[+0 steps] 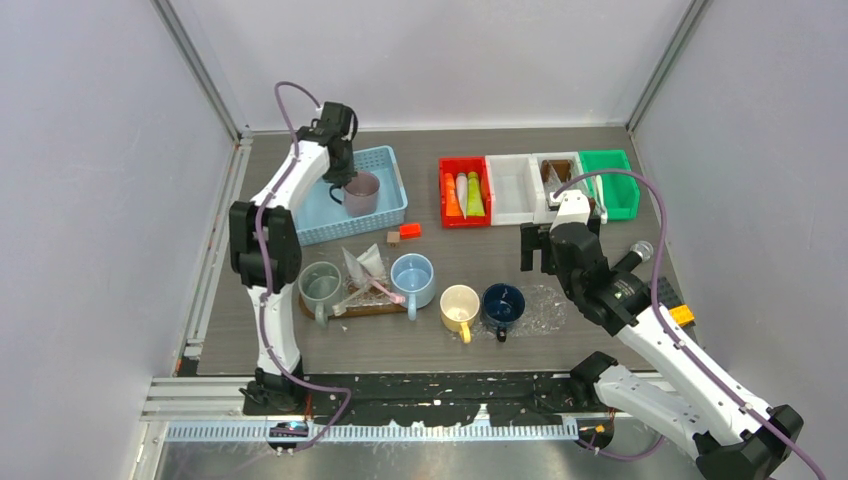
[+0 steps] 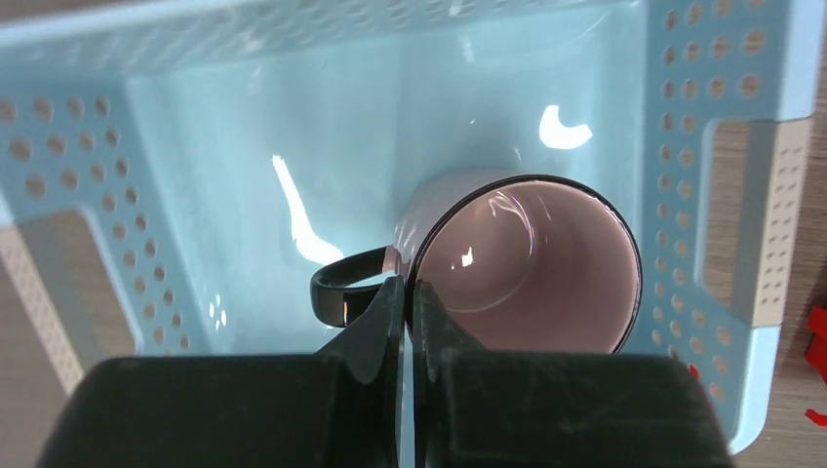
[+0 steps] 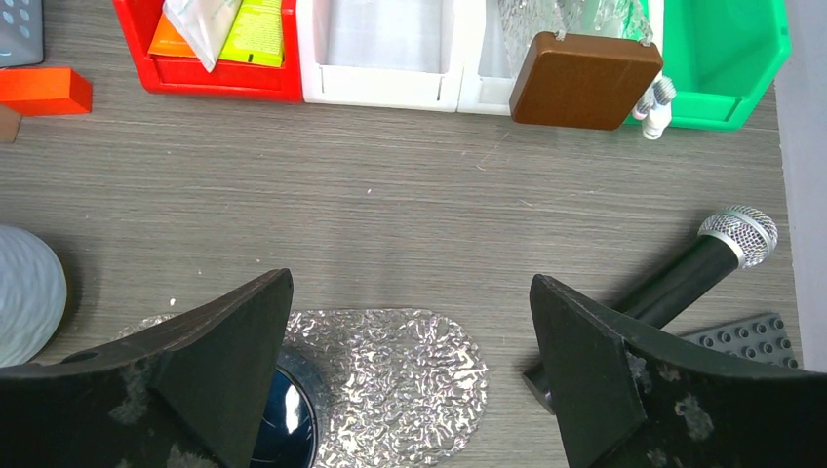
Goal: Prepare toiletry sets of a toothbrush and toothpaste on the tray
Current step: Pick up the cup from the storage box.
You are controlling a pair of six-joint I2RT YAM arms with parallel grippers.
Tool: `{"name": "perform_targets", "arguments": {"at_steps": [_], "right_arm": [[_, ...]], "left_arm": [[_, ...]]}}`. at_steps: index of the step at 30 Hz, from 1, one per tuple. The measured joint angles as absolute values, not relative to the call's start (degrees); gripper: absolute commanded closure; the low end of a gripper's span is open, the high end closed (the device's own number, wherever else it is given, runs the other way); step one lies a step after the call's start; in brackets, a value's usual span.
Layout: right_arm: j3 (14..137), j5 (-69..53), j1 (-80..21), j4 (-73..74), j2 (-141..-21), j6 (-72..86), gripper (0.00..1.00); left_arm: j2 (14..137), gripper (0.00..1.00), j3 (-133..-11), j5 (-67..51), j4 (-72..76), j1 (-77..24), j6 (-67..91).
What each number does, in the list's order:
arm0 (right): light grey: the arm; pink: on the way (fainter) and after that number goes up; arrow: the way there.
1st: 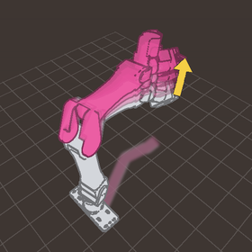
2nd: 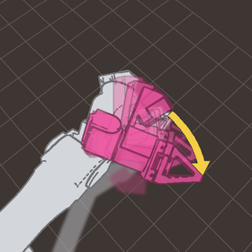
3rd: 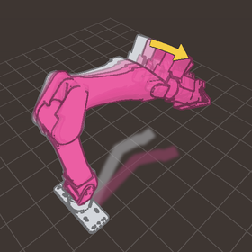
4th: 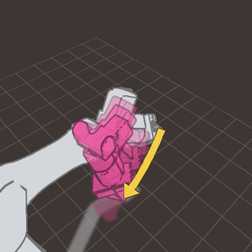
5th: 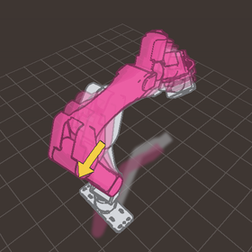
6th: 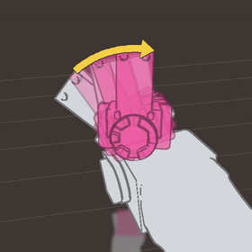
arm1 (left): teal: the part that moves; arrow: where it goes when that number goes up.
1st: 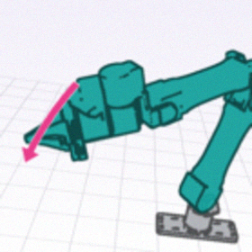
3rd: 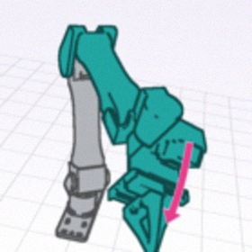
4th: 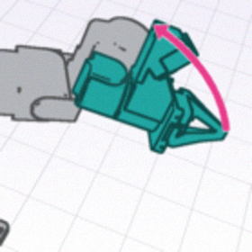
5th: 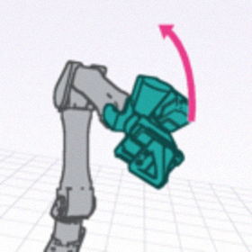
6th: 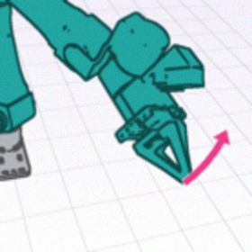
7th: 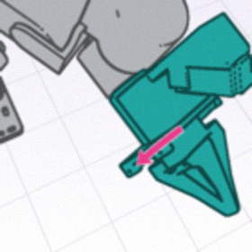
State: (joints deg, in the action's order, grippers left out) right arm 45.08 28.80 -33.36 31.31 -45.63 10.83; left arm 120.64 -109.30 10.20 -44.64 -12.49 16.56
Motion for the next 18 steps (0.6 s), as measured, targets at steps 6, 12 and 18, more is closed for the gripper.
{"name": "perform_targets", "arguments": {"at_steps": [6, 12, 18], "right_arm": [[45.1, 28.1, -33.4, 31.4, -45.6, 10.9, 0.02], [45.1, 27.3, -33.4, 31.7, -45.6, 11.0, 0.02], [45.1, 26.5, -33.3, 31.8, -45.2, 10.9, 0.02]], "left_arm": [[116.1, 1.00, -103.4, 12.9, -47.5, -12.5, 22.2], [113.2, 0.59, -98.9, 13.2, -47.2, -12.5, 22.0], [112.6, 0.32, -101.1, 12.3, -47.3, -12.5, 14.0]]}}
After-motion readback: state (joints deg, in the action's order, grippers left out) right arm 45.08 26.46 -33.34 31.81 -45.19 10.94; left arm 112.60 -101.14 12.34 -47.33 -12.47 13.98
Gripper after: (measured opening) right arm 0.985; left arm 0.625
